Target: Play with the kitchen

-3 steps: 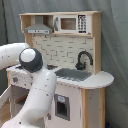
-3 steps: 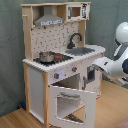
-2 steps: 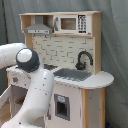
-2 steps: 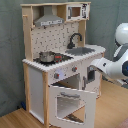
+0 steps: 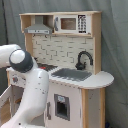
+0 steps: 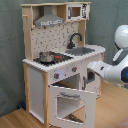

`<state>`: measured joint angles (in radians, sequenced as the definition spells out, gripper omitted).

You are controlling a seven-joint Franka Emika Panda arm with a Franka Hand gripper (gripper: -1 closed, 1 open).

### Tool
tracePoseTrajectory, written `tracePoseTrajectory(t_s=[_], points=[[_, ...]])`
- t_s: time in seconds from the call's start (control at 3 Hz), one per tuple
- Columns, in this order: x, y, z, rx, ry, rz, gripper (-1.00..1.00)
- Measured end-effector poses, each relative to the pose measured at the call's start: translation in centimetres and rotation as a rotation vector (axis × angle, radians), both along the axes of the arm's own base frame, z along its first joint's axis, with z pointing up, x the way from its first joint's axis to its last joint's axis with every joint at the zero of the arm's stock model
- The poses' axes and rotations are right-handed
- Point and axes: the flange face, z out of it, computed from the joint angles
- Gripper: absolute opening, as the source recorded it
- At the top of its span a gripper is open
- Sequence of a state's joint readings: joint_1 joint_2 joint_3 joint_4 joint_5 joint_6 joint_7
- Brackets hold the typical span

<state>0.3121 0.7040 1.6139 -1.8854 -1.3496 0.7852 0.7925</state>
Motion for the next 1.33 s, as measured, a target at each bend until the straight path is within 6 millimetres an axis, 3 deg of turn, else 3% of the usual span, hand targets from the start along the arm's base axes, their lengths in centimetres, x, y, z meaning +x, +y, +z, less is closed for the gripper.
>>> tracePoseTrajectory(t_s=[1.33], points=[[-1.0, 5.2, -1.5, -0.124, -0.077, 0.089, 1.00]])
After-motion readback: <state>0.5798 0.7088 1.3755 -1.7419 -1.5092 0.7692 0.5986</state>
